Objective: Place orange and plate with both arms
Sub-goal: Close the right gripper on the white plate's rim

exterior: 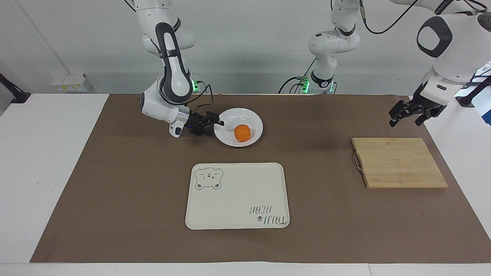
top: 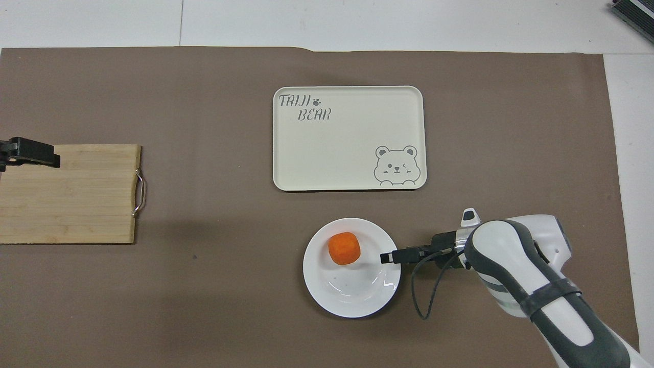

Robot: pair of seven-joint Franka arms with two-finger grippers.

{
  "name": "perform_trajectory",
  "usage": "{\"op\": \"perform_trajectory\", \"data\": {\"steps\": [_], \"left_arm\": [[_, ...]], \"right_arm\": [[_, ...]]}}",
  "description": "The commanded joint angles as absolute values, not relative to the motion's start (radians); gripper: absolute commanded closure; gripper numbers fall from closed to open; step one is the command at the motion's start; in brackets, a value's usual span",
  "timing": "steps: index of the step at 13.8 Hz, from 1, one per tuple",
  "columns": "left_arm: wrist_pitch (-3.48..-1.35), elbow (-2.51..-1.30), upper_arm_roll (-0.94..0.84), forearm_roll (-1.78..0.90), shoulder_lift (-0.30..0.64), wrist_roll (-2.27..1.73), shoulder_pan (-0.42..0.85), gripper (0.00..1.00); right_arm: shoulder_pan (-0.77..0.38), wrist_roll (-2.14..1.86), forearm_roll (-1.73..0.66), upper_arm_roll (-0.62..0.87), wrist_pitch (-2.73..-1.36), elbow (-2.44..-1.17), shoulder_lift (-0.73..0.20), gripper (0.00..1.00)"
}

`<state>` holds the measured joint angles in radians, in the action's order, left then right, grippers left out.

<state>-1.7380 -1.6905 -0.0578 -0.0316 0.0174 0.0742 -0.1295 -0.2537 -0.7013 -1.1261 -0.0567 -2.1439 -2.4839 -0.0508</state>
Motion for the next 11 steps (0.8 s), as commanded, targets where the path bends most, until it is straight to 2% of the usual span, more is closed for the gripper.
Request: {"op": "perform_trajectory", "data": {"steps": [1, 5, 7, 8, 9, 11], "left_arm": [[-1.684, -1.687, -0.074, -0.026, -0.029, 0.023, -0.100, 0.00], [-1.657, -1.684, -0.078, -0.020, -0.044, -0.051, -0.034, 0.00], [-1.645, -1.671, -0.080, -0.018, -0.041, -0.049, -0.032, 0.00], [-1.640, -1.663, -0.078, -0.015, -0.038, -0.048, -0.032, 0.00], [-1.634, -1.657, -0.078, -0.014, -0.037, -0.049, -0.034, 0.00], [-1.577, -1.619, -0.078, -0.015, -0.025, -0.051, -0.037, 0.00]], "right_arm": [[-0.282, -0.719, -1.181, -0.057, -2.161, -2.537, -0.023, 0.00], [-0.304, -0.721, -1.201, -0.058, -2.164, -2.549, -0.017, 0.03], [-0.304, -0.721, -1.201, -0.058, -2.166, -2.548, -0.020, 0.56], [-0.304, -0.719, -1.201, -0.058, -2.167, -2.548, -0.020, 0.75], [-0.304, -0.719, -1.201, -0.058, -2.174, -2.546, -0.021, 0.86], [-0.307, -0.718, -1.201, -0.058, -2.186, -2.548, -0.023, 1.00]]}}
